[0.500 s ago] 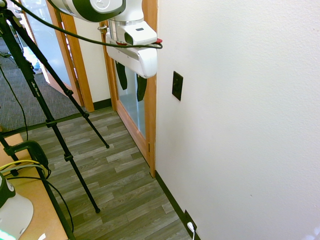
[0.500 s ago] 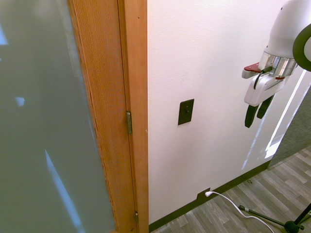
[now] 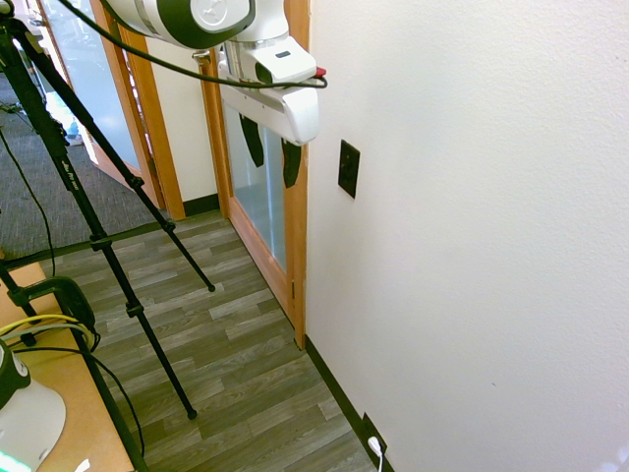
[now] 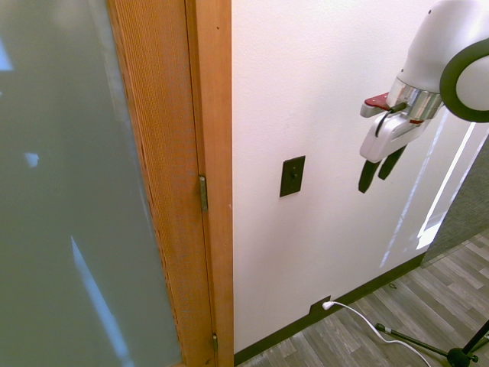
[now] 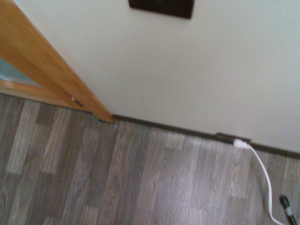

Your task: Turn off the light

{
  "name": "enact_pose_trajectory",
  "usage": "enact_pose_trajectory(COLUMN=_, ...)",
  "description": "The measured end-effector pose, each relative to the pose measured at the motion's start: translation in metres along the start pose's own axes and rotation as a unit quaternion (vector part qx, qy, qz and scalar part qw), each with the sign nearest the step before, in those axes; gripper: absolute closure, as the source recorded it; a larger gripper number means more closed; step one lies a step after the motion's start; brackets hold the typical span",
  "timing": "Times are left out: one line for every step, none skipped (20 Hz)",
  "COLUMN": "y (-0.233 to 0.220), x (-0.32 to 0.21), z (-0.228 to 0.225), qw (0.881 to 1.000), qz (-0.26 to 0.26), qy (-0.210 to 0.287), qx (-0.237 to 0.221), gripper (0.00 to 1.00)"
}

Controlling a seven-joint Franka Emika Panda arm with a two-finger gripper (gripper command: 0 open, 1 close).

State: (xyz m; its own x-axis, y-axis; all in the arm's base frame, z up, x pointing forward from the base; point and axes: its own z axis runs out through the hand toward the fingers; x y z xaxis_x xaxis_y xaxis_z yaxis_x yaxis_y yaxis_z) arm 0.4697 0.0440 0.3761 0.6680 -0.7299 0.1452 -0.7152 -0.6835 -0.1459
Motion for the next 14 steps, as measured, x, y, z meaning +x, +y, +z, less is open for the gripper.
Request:
enact_pose_trajectory(y=-0.009, x=0.003, z=0.004, qw=1.000, qz=0.001, qy=0.011, qx=0.009, gripper=0.00)
enact_pose_trajectory(y=-0.017, x=0.007, z=0.007, qw=1.000, qz=0.004, qy=0.023, qx=0.018, gripper=0.00)
enact_pose_trajectory(y=-0.024, x=0.012, z=0.010, qw=0.999, qz=0.006, qy=0.034, qx=0.025, gripper=0.00)
enact_pose_trajectory(y=-0.031, x=0.016, z=0.013, qw=0.998, qz=0.009, qy=0.045, qx=0.036, gripper=0.00)
enact_pose_trajectory(y=-0.036, x=0.017, z=0.016, qw=0.997, qz=0.012, qy=0.054, qx=0.048, gripper=0.00)
enact_pose_trajectory(y=-0.040, x=0.017, z=0.019, qw=0.996, qz=0.016, qy=0.062, qx=0.062, gripper=0.00)
enact_pose_trajectory(y=-0.045, x=0.016, z=0.022, qw=0.994, qz=0.022, qy=0.073, qx=0.076, gripper=0.00)
enact_pose_trajectory(y=-0.048, x=0.014, z=0.024, qw=0.992, qz=0.030, qy=0.084, qx=0.089, gripper=0.00)
enact_pose_trajectory(y=-0.051, x=0.012, z=0.027, qw=0.990, qz=0.039, qy=0.093, qx=0.101, gripper=0.00)
enact_pose_trajectory(y=-0.052, x=0.010, z=0.030, qw=0.988, qz=0.047, qy=0.101, qx=0.109, gripper=0.00)
enact_pose_trajectory(y=-0.052, x=0.009, z=0.032, qw=0.986, qz=0.056, qy=0.110, qx=0.110, gripper=0.00)
enact_pose_trajectory(y=-0.051, x=0.009, z=0.034, qw=0.985, qz=0.067, qy=0.118, qx=0.109, gripper=0.00)
enact_pose_trajectory(y=-0.049, x=0.010, z=0.034, qw=0.983, qz=0.078, qy=0.128, qx=0.108, gripper=0.00)
enact_pose_trajectory(y=-0.049, x=0.012, z=0.033, qw=0.981, qz=0.089, qy=0.139, qx=0.107, gripper=0.00)
